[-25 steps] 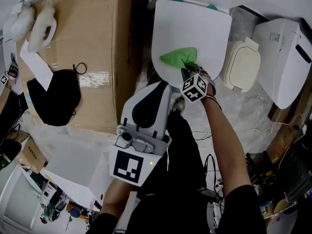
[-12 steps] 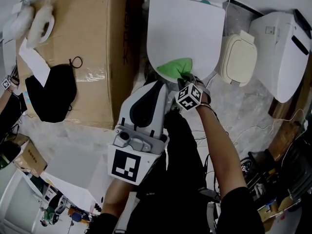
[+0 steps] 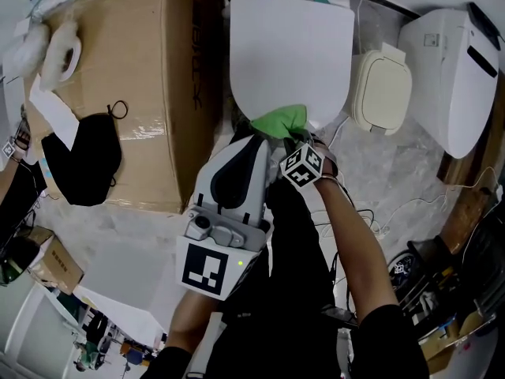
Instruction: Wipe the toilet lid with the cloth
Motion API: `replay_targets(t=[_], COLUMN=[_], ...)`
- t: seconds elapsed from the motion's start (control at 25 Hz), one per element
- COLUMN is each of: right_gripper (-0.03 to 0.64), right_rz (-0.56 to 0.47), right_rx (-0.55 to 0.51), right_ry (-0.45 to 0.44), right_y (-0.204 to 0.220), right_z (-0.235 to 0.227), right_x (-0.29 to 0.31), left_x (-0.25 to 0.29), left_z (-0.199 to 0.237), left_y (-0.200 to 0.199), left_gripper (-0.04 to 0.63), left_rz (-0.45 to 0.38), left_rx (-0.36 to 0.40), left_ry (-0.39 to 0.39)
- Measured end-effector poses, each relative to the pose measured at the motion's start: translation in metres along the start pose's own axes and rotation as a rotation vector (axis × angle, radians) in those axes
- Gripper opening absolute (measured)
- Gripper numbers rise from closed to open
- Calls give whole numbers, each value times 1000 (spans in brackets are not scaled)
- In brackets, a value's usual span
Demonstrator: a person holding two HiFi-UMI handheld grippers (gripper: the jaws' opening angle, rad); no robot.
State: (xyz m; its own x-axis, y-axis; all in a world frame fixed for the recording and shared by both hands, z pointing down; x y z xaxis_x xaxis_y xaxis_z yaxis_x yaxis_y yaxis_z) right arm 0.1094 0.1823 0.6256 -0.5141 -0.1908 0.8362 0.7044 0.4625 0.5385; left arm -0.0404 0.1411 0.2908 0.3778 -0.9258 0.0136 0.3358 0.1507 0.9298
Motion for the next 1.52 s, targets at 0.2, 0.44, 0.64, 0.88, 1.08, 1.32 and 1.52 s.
replay_targets(t=[0.2, 0.44, 0.64, 0.88, 1.08, 1.32, 1.52], right_gripper=[64, 64, 64, 64, 64, 64, 64], right_rz=[-188, -404, -496, -523, -457, -375, -303], right_rx=[248, 531, 513, 536, 495, 467, 443], right_ry=[29, 157, 289, 464, 529, 545, 554], right_y=[-6, -17, -50, -85, -101, -102, -101], right_z=[-6, -53, -123, -213, -268, -300, -316], right_x=[-33, -67, -73, -73, -64, -43, -27], left_x=[14, 45, 66, 89, 111, 132, 141], left_z=[5, 17, 29, 44, 58, 73, 83], left_y=[-1, -7, -8, -9, -9, -5, -1], left_gripper=[-2, -2, -2, -2, -2, -2, -2], left_rz=[23, 27, 48, 73, 87, 107, 129], left_rx=[-6, -2, -3, -13, -23, -37, -45], left_ry=[17, 41, 55, 62, 82, 91, 97])
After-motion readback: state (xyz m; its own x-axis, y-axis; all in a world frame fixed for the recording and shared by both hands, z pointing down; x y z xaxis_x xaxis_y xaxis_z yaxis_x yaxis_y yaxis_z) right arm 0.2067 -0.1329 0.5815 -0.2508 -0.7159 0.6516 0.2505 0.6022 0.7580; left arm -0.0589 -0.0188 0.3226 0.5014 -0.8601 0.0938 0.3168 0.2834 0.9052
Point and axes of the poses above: the fingertips, and each gripper's own axes: x forward along the fingers, z to its left, y out of its underside, the point moved 9 cm from there along -x, backward along the fingers, and after that the axes turned 14 degrees about -z, right-handed, at the moved point
